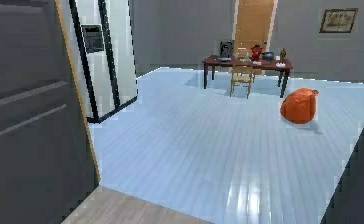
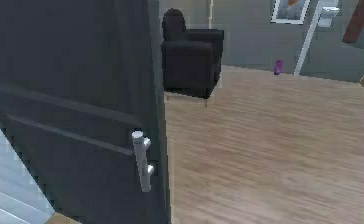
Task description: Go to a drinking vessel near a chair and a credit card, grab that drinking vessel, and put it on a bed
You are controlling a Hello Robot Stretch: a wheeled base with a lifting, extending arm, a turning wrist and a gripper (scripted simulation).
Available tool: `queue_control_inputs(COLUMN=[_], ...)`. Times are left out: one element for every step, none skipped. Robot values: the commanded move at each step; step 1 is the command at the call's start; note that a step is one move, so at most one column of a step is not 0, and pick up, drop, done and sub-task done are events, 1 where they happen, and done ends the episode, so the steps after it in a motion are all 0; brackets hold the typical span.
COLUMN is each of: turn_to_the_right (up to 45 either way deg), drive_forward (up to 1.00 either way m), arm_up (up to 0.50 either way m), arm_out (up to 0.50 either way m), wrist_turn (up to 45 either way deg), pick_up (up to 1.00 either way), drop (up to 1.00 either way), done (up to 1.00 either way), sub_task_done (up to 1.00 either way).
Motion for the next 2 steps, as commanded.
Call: queue_control_inputs(turn_to_the_right=[15.0, 0.0], drive_forward=[0.00, 0.50], arm_up=[0.00, 0.00], arm_out=[0.00, 0.00], wrist_turn=[0.0, 0.0], pick_up=[0.00, 0.00], drop=[0.00, 0.00], done=[0.00, 0.00], sub_task_done=[0.00, 0.00])
